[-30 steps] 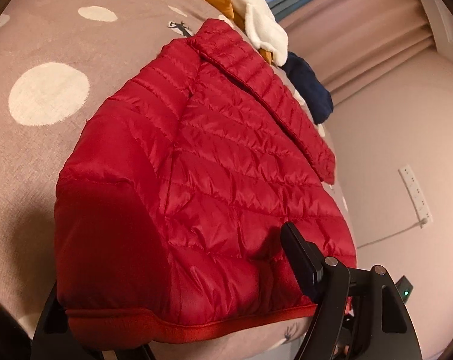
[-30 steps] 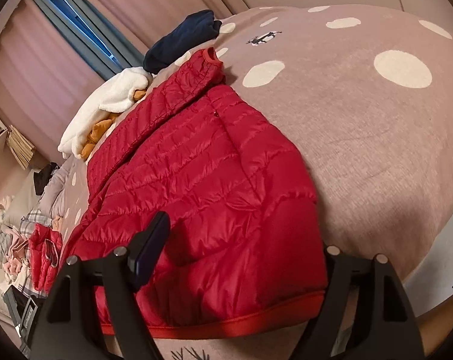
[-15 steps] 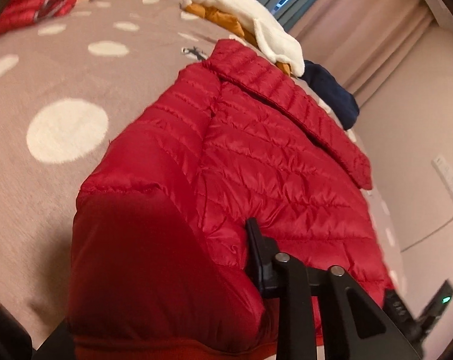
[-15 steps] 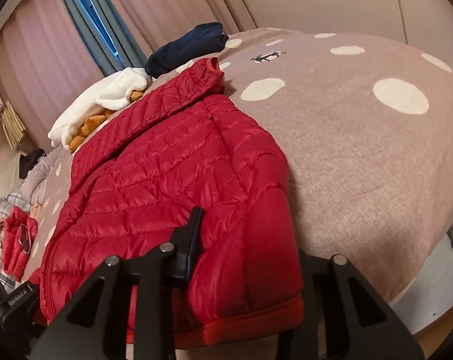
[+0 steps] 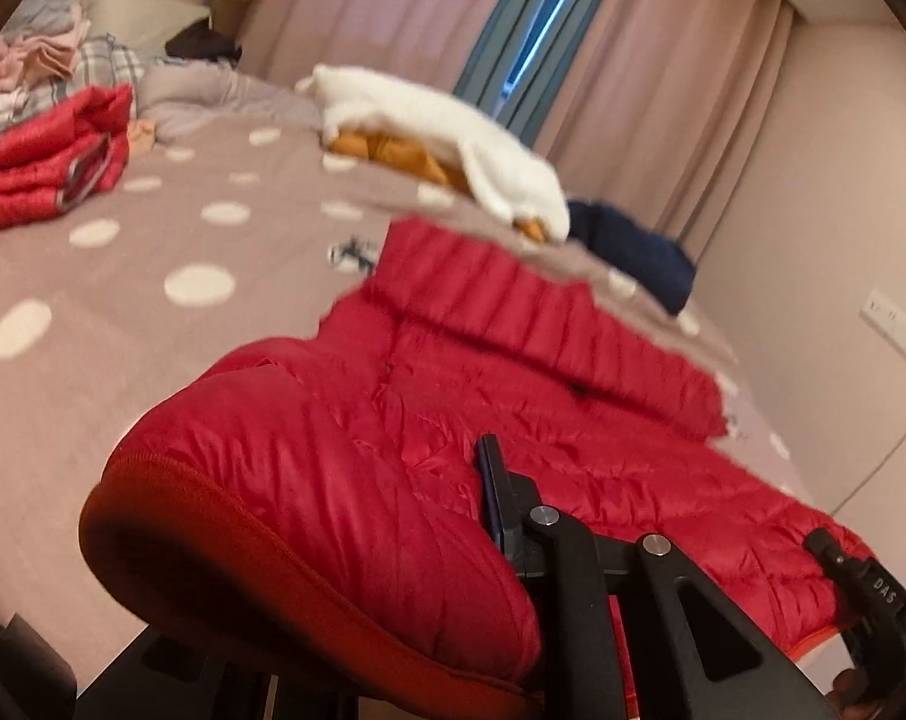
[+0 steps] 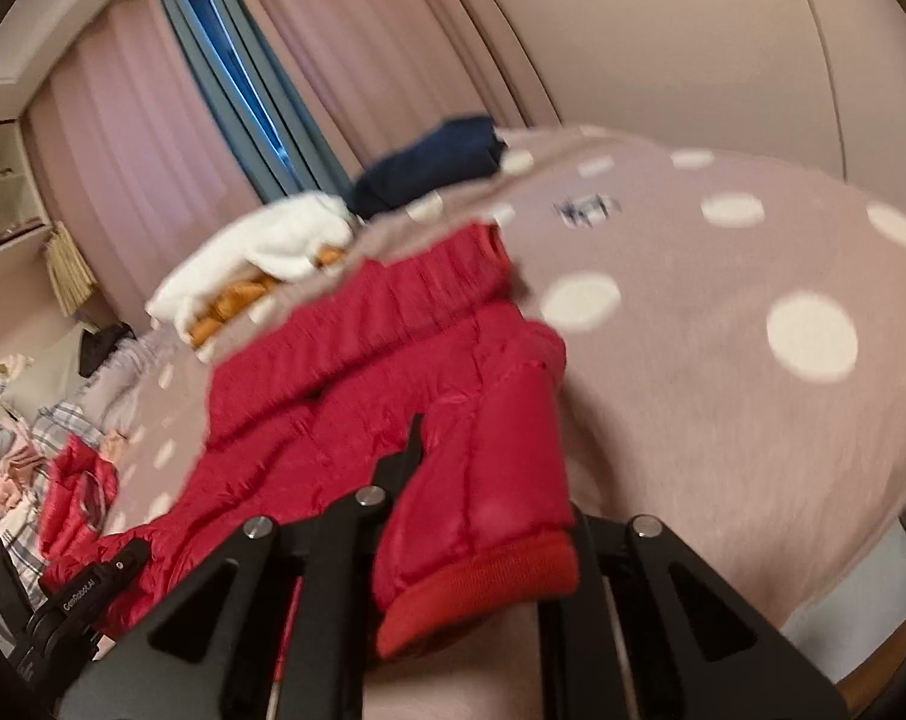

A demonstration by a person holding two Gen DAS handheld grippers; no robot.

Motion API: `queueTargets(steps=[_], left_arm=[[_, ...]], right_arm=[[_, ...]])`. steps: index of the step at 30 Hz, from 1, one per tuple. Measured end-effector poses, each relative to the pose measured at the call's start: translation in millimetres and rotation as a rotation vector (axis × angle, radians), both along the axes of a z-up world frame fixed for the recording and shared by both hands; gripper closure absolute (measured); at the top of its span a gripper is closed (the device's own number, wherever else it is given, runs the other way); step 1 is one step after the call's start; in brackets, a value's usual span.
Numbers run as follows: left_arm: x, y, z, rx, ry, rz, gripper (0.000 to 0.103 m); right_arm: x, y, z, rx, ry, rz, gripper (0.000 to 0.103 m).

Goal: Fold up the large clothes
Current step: 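Lift the hem with both grippers and fold it toward the collar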

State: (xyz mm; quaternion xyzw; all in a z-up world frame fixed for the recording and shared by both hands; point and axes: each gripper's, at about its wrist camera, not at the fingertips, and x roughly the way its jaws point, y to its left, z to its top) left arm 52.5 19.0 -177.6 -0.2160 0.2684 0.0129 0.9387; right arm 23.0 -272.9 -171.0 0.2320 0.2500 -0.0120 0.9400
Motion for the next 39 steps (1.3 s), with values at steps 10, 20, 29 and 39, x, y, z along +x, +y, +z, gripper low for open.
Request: queueTargets(steps=[10,20,29,39], left_arm=[[-6.7,-2.3,26.6,-0.001,-0.051,-0.005,0.086],[28.3,-7.7,61.5,0.098,-0.081,-0.023,0.085],[50.7,-11.5,92.8,0.116,-0.124,-0.054,0.085],[39.7,-16.6,91.3,0.096,-0.121,-0.068,0.085]], right_arm=[[-6.9,-1.2,35.4,-0.007,-0.066,0.001,0.09],[28.3,-1.2,61.4,-0.065,-0.073,0.026,0.09],[59.3,-0.7,101.2,-0.106,-0.118,0.029,0.09],[56.9,-9.7,100.0,-0.088,-0.136,0.011,0.089]])
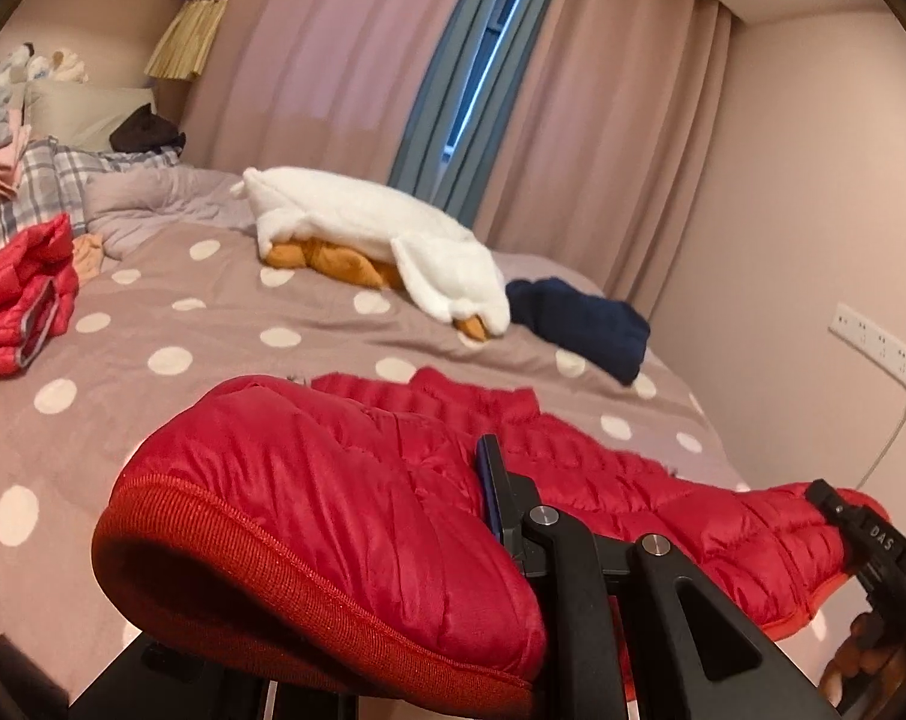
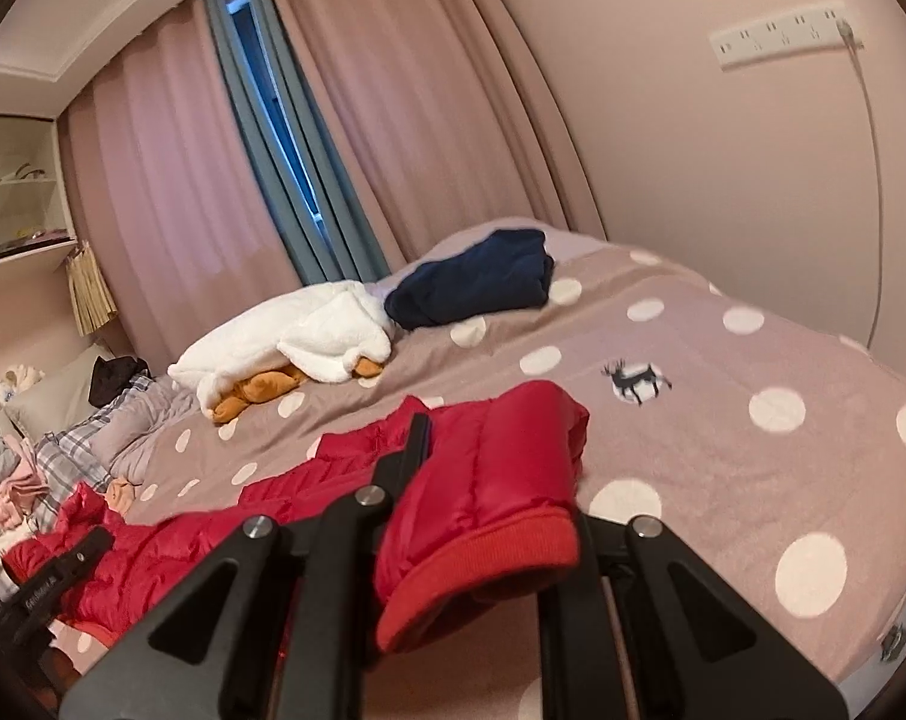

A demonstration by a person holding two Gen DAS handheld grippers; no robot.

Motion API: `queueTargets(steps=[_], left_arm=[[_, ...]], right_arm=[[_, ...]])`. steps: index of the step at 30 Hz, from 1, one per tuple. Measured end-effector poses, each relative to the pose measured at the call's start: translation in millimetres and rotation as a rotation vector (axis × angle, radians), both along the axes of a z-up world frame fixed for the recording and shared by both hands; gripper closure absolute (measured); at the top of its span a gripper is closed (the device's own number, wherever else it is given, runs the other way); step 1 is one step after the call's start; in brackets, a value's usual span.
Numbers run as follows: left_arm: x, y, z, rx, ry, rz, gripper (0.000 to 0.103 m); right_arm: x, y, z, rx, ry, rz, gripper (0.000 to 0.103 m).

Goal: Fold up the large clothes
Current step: 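Lift the hem with both grippers and fold it toward the collar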

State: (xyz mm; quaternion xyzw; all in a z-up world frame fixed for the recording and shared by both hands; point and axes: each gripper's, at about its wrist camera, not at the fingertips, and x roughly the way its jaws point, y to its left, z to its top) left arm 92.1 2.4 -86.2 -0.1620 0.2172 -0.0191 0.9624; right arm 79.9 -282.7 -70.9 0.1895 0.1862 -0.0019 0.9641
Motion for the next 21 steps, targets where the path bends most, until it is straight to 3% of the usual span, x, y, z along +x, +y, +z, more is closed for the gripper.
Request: queueTargets(steps=[4,9,21], left_arm=[[-5.9,-2.0,3.3,0.004,-0.023,-0.001,0.086],[-18.8,-14.6,12.4,0.066,-0.069,-0.011,0.085],[-32.2,-10.6,16.6,0.039,-0.052,-0.023,0.085]], right_arm=[[-12.7,-3.1,0.8,0.016,-0.021,0.003,0.089],[-30.0,-3.0,14.8,-0.012,-0.066,-0.022,0.089],[-43.9,-8.6,19.9,-0.013,-0.08,-0.026,0.089]])
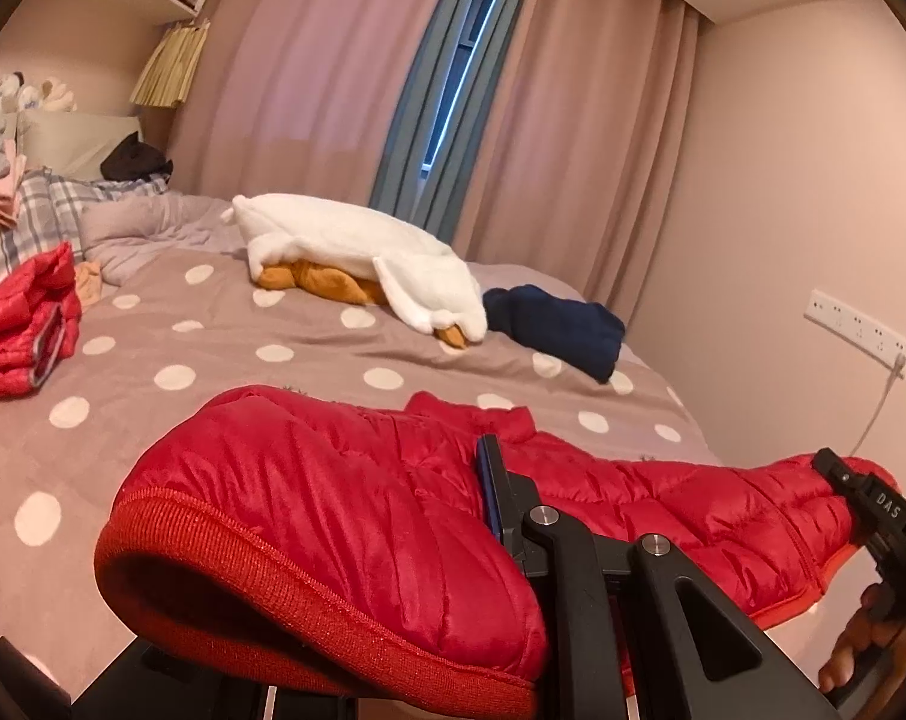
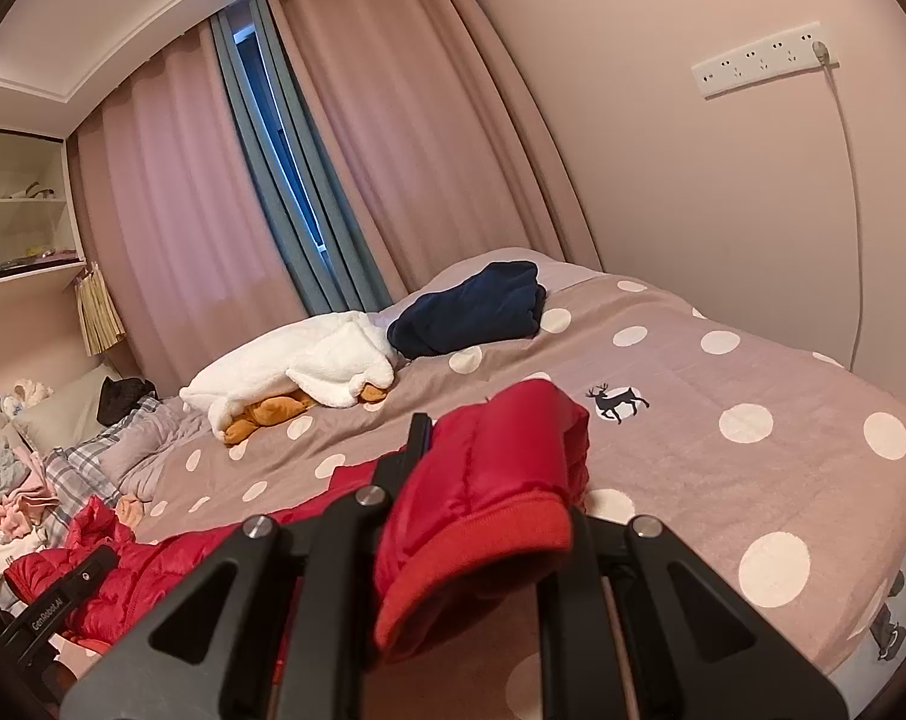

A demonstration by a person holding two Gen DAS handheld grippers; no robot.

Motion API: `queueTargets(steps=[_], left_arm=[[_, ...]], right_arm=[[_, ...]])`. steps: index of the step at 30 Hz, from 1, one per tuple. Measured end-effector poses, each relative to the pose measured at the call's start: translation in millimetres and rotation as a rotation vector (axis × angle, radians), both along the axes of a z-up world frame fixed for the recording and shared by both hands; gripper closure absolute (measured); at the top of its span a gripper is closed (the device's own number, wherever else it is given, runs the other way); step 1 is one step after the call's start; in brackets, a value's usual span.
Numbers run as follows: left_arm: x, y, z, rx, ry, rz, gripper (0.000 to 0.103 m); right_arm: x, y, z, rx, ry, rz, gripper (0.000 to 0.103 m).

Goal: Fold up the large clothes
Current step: 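Lift the hem with both grippers and fold it toward the collar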

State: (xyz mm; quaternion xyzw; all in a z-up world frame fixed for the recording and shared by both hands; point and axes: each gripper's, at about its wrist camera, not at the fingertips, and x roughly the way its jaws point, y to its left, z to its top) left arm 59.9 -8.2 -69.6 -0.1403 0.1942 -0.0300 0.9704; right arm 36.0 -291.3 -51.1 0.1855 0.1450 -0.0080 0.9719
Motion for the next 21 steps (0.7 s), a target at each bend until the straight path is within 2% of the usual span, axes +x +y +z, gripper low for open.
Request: queueTargets(steps=[11,21], left_arm=[[-13.1,6.0,11.3,-0.043,-0.042,0.011,0.086],[-16.2,6.4,9.6,-0.044,-0.036,0.026,0.085]], right_arm=[[-12.6,1.5,10.5,-0.014,-0.03,0.022,0.089],[-10.8,2.5,6.8,-0.025,-0.02,0.045,0.089]])
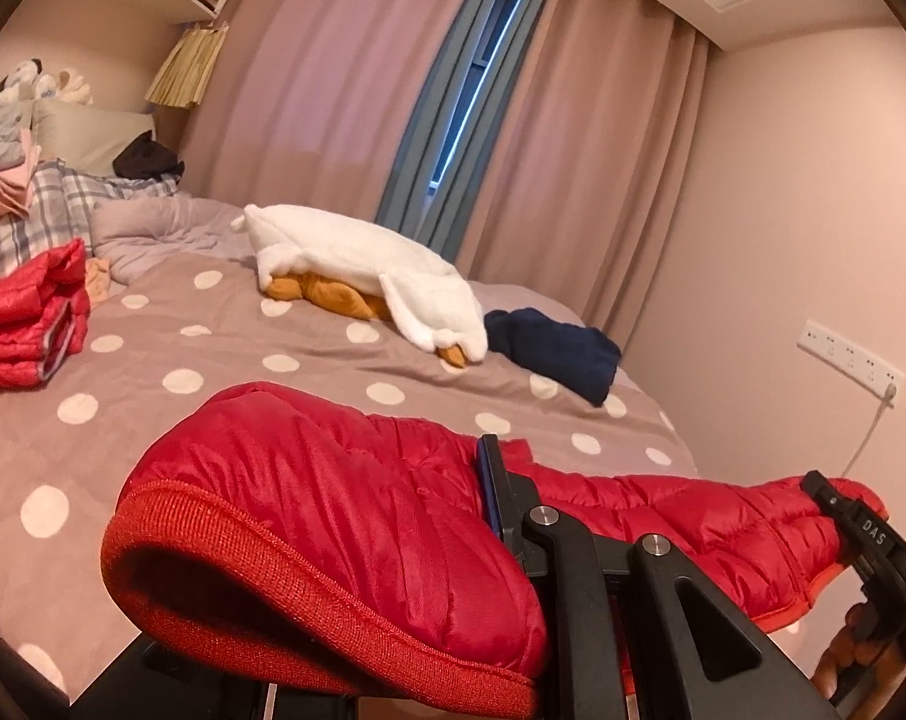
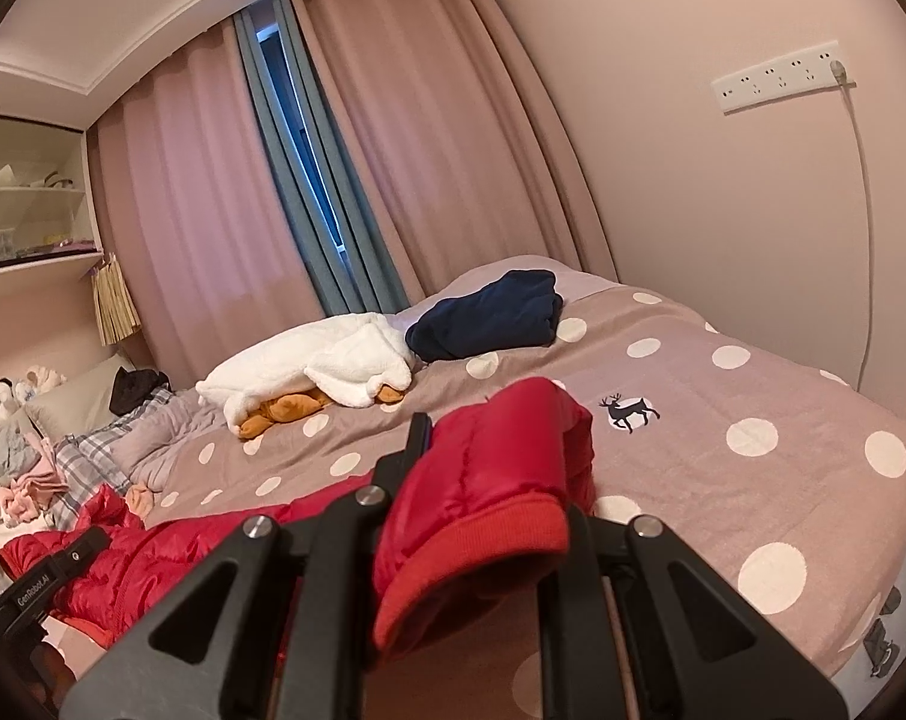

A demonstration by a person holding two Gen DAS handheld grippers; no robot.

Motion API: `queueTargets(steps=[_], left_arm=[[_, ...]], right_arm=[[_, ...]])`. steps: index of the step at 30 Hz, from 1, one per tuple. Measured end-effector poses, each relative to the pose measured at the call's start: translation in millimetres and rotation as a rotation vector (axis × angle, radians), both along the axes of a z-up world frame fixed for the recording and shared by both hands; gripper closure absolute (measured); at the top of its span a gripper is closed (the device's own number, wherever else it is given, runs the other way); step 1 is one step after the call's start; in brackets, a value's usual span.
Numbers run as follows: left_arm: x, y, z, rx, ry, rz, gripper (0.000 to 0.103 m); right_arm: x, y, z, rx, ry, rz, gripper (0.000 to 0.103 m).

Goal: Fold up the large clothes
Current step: 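Lift the hem with both grippers and fold it toward the collar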

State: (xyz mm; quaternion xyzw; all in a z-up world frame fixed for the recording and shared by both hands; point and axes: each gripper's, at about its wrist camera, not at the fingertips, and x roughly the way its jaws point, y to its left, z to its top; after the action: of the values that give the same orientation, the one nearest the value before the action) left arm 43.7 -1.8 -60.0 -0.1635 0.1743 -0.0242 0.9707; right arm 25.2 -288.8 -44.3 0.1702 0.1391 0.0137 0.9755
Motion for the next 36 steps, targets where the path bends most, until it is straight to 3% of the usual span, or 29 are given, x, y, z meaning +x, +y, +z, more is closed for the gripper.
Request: queueTargets(steps=[4,12,20,36], left_arm=[[-0.9,2.2,1.8,-0.016,-0.007,0.003,0.085],[11.9,8.5,3.8,-0.137,0.049,-0.001,0.086],[16.3,4.2,1.1,-0.168,0.072,0.046,0.086],[-1.6,8.8,9.1,-0.17,0.077,0.084,0.086]], right_arm=[[-1.4,7.1,2.5,-0.058,-0.001,-0.017,0.089],[2.0,10.5,-11.0,-0.145,0.002,-0.027,0.089],[9.7,9.1,-22.6,-0.178,0.042,-0.023,0.089],[-9.6,14.5,-10.7,-0.219,0.002,-0.015,0.089]])
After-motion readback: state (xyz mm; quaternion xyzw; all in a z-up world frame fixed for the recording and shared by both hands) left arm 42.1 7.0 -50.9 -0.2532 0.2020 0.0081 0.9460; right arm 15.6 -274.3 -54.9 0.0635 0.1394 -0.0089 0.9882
